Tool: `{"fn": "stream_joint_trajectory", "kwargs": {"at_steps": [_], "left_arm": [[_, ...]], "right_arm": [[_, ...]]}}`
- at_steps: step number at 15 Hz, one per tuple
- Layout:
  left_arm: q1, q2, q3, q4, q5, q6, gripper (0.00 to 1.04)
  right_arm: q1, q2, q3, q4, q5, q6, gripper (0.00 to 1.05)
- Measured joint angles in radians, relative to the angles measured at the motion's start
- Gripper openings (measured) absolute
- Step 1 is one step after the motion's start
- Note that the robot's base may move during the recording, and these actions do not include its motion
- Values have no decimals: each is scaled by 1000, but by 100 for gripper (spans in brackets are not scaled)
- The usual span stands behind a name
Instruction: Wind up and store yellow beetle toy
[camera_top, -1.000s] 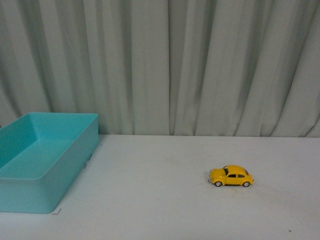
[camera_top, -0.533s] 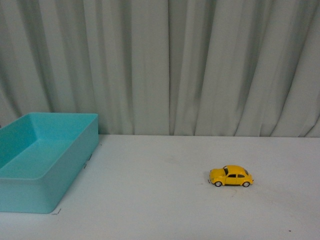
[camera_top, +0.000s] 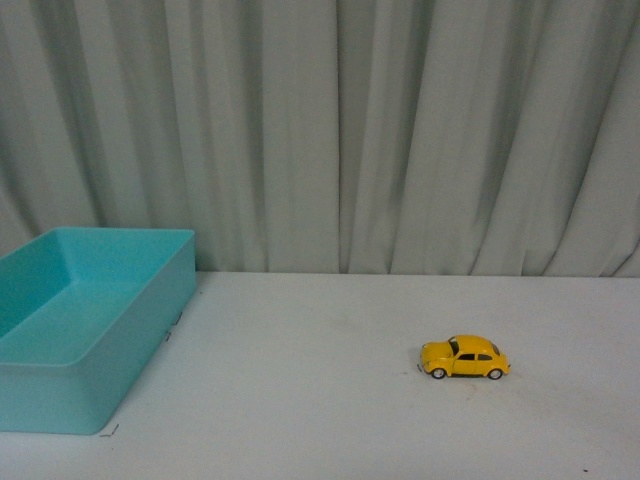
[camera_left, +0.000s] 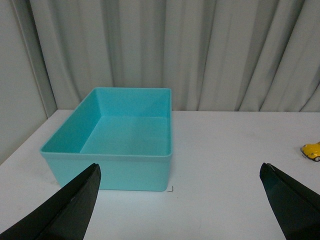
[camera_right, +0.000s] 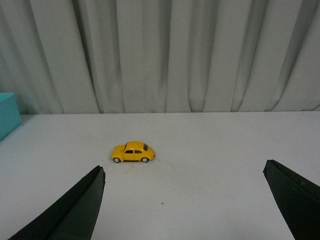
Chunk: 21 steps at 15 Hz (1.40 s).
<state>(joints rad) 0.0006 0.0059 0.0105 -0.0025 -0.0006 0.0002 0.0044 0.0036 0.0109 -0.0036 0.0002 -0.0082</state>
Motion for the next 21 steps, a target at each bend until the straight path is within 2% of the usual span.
{"fn": "stream_joint_trajectory", "kwargs": {"at_steps": [21], "left_arm": [[0,0,0,0,0,0,98]], "right_arm": [[0,0,0,0,0,0,98]]}}
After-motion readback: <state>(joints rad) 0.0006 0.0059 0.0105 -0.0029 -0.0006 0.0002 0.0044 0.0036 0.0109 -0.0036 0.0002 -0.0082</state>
